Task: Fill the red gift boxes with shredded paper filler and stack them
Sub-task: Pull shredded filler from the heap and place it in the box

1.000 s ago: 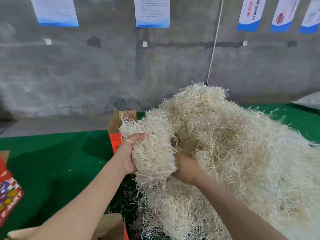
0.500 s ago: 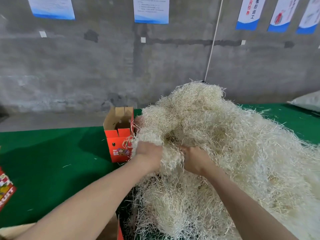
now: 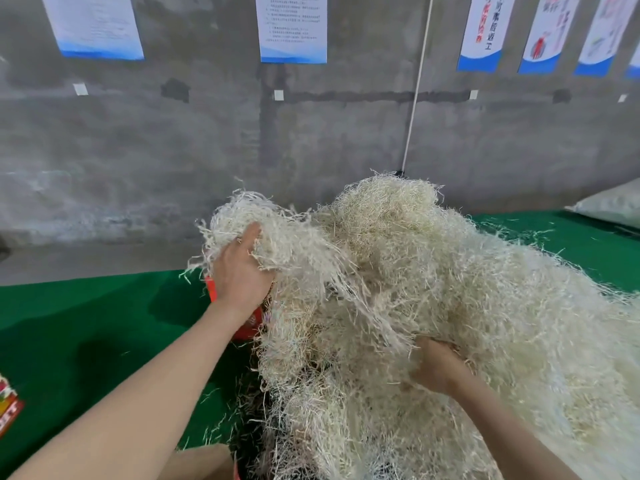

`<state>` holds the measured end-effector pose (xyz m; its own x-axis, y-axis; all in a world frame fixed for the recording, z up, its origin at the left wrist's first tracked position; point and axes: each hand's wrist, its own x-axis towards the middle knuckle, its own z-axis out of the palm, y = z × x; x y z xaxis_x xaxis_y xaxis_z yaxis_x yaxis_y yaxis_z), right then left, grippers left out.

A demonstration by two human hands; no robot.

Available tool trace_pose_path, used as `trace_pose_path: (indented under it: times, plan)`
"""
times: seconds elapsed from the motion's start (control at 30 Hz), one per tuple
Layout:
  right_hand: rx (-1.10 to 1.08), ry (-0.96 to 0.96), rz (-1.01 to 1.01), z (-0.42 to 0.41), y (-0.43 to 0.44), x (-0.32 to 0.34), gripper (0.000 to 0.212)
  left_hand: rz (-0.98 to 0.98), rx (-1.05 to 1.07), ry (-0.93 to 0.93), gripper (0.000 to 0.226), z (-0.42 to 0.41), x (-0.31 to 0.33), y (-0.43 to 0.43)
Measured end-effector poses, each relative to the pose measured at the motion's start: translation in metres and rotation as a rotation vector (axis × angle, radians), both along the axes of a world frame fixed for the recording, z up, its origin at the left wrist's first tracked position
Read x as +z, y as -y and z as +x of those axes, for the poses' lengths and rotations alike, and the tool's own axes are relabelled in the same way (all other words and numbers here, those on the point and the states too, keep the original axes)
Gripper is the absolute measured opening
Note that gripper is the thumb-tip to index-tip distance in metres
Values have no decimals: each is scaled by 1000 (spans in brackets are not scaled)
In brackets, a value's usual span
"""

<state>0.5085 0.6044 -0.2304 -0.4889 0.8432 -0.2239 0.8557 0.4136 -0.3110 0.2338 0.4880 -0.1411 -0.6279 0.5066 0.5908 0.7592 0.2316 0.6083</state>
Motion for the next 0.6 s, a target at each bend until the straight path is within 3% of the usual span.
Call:
trace_pose_path:
  times: [0.1, 0.2, 0.3, 0.33, 0.4, 0.43, 0.47, 0.53, 0.57, 0.6]
  plan:
    - [110, -86, 149, -27, 24, 41, 68, 28, -116, 173, 82, 11, -5, 6]
    - [109, -391, 312, -52, 43, 80, 90, 15, -219, 327, 79, 18, -13, 8]
    - [204, -593, 157, -72, 52, 98, 127, 32, -348, 577, 67, 27, -11, 17]
    - [202, -621, 38, -79, 54, 96, 122, 49, -353, 682, 56, 33, -8, 21]
    - [140, -725, -133, -93, 59, 85, 72, -8, -373, 908, 47, 41, -4, 28]
    - [99, -762, -102, -100, 63, 77, 37, -49, -464, 1011, 59, 43, -4, 30]
    - [66, -755, 13, -107, 68, 72, 15, -67, -582, 1081, 81, 46, -6, 31]
    - [97, -635, 282, -120, 77, 59, 15, -98, -687, 1160, 123, 54, -12, 29]
    - [142, -570, 378, -126, 83, 54, 18, -76, -669, 1188, 125, 61, -11, 27]
    - [190, -533, 445, -130, 89, 48, 18, -24, -595, 1215, 111, 67, -11, 23]
